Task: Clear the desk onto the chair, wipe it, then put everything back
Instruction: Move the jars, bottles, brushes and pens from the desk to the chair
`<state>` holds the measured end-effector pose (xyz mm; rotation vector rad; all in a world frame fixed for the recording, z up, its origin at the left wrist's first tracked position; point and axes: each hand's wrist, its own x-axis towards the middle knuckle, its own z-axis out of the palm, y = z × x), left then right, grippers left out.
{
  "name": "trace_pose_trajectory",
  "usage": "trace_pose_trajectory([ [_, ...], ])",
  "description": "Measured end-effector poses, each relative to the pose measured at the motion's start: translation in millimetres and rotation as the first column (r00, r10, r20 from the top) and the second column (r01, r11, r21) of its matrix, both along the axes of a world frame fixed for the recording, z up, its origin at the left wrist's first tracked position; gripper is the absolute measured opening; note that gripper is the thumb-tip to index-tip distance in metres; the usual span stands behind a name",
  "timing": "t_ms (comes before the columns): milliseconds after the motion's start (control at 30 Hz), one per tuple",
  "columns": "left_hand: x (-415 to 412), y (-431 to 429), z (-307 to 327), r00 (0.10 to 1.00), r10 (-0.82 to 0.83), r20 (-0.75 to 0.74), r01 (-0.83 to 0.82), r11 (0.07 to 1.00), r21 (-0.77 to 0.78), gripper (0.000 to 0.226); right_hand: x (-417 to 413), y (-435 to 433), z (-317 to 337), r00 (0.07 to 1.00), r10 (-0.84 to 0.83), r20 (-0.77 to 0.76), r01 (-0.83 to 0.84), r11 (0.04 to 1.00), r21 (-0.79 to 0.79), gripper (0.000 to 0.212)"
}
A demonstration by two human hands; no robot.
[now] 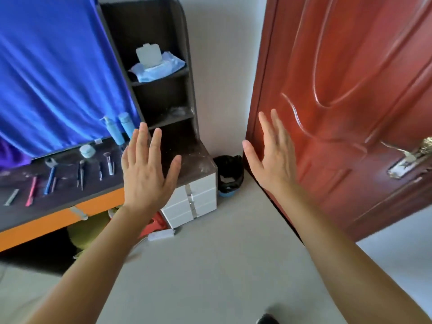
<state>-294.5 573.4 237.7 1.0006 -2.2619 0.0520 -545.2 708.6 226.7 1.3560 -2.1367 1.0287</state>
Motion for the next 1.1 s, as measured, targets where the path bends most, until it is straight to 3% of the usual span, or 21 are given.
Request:
trace_pose_trajectory([
  [333, -70, -151, -24, 0.986, 0.168, 0.01, -0.168, 0.986, 0.015, 0.066, -89, -201, -23, 0.98, 0.185, 0.079, -0.189, 0.981, 0.044, 0.067],
  [567, -110, -249, -17, 0.941, 0.328, 0.088, -0.337, 0.934, 0.117, 0.069, -126, -347, -28, 0.917, 0.376, 0.134, -0.396, 0.901, 0.177, 0.068],
  [833, -49, -301, -57, 0.845, 0.523, 0.112, -0.533, 0.807, 0.253, 0.069, -59, -453, -70, 0.78, 0.588, 0.216, -0.626, 0.733, 0.266, 0.07],
  [1100, 26, -384, -111, 0.861, 0.493, 0.124, -0.49, 0.742, 0.458, 0.075, 20, -525, -99, 0.67, 0.666, 0.327, -0.74, 0.568, 0.359, 0.075],
])
